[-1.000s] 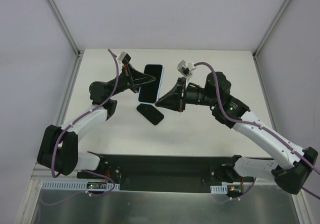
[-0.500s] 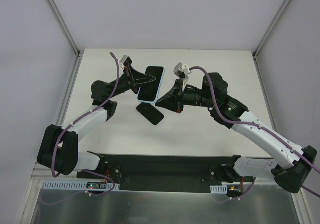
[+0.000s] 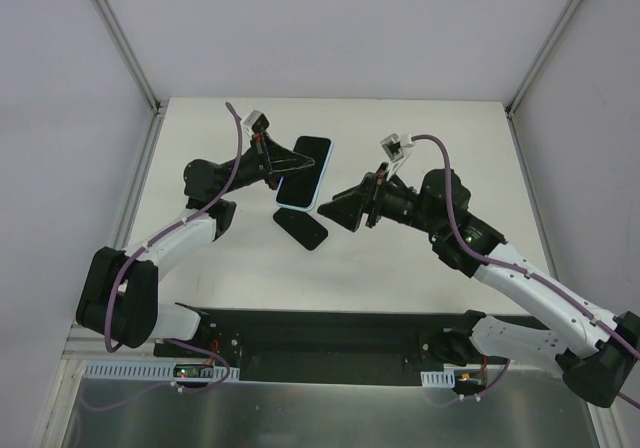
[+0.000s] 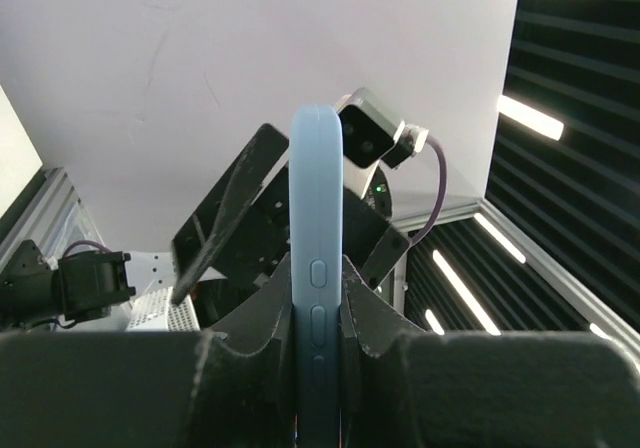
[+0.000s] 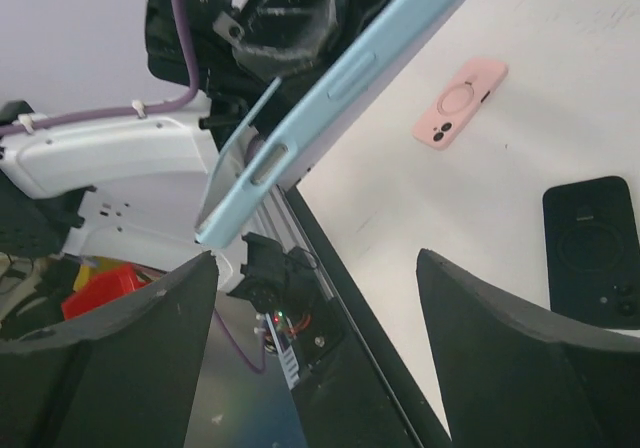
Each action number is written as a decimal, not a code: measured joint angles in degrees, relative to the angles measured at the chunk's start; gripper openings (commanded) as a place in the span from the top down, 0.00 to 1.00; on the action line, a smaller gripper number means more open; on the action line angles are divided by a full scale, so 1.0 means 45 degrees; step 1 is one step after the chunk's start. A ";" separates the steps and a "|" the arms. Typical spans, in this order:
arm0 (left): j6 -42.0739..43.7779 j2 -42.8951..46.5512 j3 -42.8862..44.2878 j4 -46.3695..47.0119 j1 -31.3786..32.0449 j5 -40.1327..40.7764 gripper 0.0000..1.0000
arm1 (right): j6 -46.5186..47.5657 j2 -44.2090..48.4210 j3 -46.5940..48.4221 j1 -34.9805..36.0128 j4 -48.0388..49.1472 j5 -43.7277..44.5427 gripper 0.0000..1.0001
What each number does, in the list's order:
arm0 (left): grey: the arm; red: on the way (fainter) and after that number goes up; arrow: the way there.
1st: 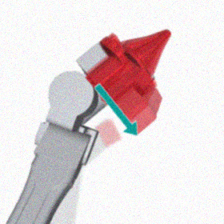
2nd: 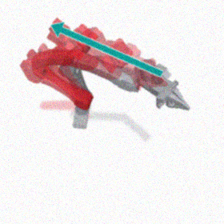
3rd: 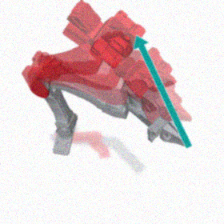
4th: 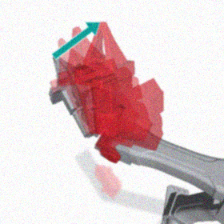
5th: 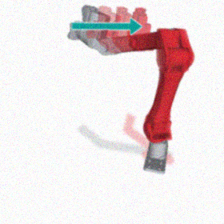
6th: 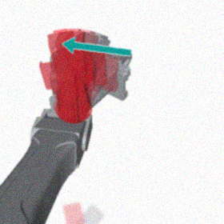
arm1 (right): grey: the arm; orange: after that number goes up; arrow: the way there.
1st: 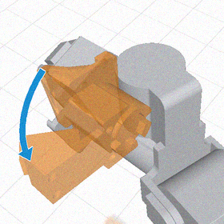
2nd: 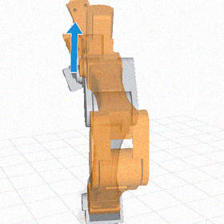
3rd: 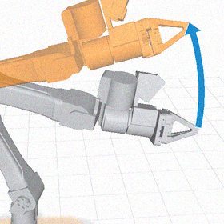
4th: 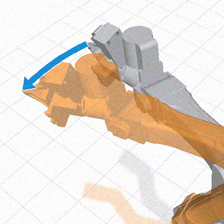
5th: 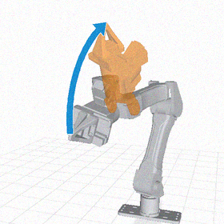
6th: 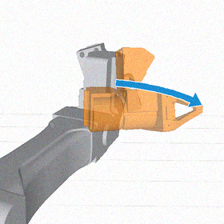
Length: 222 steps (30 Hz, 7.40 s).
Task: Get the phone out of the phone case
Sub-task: Remove the phone case from the phone.
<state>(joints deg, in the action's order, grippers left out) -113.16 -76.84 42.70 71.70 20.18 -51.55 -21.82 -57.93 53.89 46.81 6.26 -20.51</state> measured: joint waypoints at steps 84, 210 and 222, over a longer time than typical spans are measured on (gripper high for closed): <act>0.1710 0.0729 0.0257 -0.0049 -0.0593 -0.0738 1.00 | -0.3716 -0.1481 0.1423 0.1141 0.1447 0.3434 0.99; -0.0092 0.0277 0.0500 0.0316 -0.1035 -0.1413 1.00 | -0.0627 -0.1321 -0.0617 0.0865 0.2788 -0.1365 0.32; -0.0092 0.0277 0.0500 0.0316 -0.1083 -0.1409 1.00 | -0.3065 -0.1093 -0.0942 0.0869 0.5430 0.0253 0.38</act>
<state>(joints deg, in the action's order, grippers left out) -113.58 -75.59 44.95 73.12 15.31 -57.89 -35.62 -62.85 49.65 50.72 30.70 -19.38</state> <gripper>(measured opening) 0.121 0.643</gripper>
